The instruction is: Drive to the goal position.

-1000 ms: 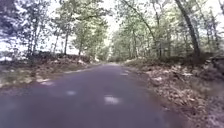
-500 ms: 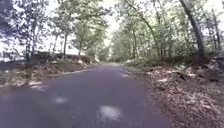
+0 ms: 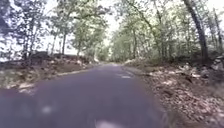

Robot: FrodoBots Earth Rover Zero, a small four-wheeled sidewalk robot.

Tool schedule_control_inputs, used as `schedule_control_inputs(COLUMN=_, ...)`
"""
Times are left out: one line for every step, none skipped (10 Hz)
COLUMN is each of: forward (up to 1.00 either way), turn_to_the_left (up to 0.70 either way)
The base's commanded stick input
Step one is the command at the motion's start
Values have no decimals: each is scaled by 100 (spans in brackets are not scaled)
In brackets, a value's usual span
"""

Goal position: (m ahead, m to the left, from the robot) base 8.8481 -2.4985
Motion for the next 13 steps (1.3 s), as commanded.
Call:
schedule_control_inputs(forward=70, turn_to_the_left=-14)
schedule_control_inputs(forward=70, turn_to_the_left=-12)
schedule_control_inputs(forward=70, turn_to_the_left=-10)
schedule_control_inputs(forward=70, turn_to_the_left=-9)
schedule_control_inputs(forward=70, turn_to_the_left=-7)
schedule_control_inputs(forward=70, turn_to_the_left=-5)
schedule_control_inputs(forward=70, turn_to_the_left=-4)
schedule_control_inputs(forward=70, turn_to_the_left=-2)
schedule_control_inputs(forward=70, turn_to_the_left=0)
schedule_control_inputs(forward=70, turn_to_the_left=-13)
schedule_control_inputs(forward=70, turn_to_the_left=-7)
schedule_control_inputs(forward=70, turn_to_the_left=0)
schedule_control_inputs(forward=70, turn_to_the_left=0)
